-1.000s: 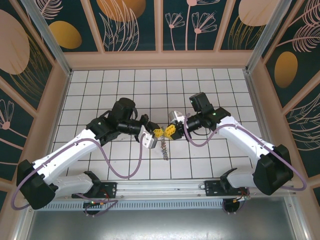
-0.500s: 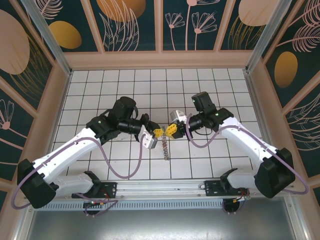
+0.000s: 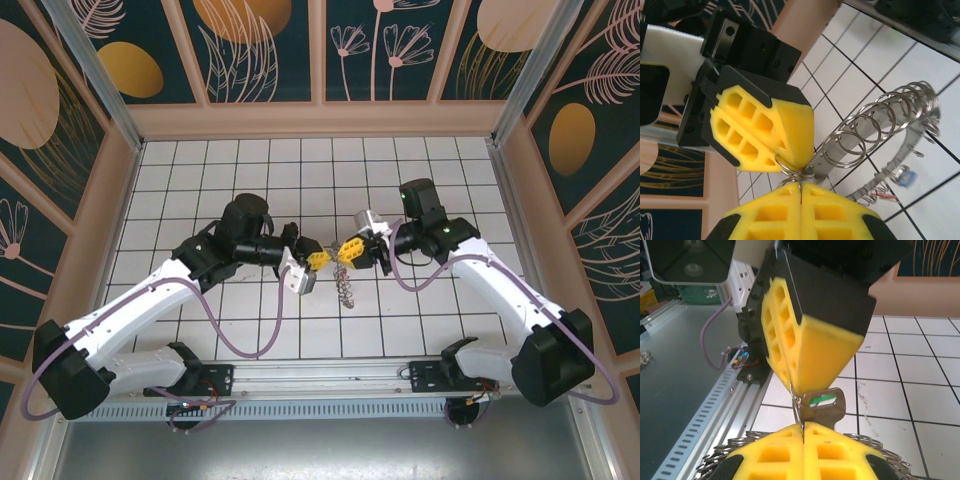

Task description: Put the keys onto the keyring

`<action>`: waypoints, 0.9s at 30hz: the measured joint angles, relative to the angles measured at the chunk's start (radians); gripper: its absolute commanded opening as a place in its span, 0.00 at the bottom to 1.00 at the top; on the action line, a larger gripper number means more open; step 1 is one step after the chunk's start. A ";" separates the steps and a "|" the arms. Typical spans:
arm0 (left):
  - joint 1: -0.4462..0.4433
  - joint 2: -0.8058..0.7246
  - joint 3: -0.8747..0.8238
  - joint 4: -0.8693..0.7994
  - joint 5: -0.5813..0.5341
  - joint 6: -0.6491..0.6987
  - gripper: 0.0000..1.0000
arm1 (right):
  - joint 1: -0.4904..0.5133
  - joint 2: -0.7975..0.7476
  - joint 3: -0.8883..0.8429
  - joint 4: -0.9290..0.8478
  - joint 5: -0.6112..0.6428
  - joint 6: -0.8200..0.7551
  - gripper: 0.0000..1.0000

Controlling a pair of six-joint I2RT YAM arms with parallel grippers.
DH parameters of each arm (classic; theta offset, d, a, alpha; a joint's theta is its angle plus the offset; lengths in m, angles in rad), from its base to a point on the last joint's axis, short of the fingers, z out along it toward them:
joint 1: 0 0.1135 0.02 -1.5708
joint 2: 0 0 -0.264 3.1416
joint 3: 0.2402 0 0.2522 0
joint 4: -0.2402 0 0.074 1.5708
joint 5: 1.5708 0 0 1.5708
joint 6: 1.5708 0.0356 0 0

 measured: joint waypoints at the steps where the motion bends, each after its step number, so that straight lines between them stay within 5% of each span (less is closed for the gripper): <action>1: 0.000 -0.006 -0.026 0.031 0.000 -0.019 0.00 | -0.001 -0.008 -0.007 0.023 0.000 0.014 0.00; 16: -0.002 -0.022 -0.226 0.521 -0.081 -0.531 0.00 | -0.025 -0.045 -0.043 0.311 0.016 0.354 0.00; 27: -0.002 -0.022 -0.250 0.584 -0.079 -0.690 0.07 | -0.008 -0.093 -0.139 0.528 0.089 0.486 0.00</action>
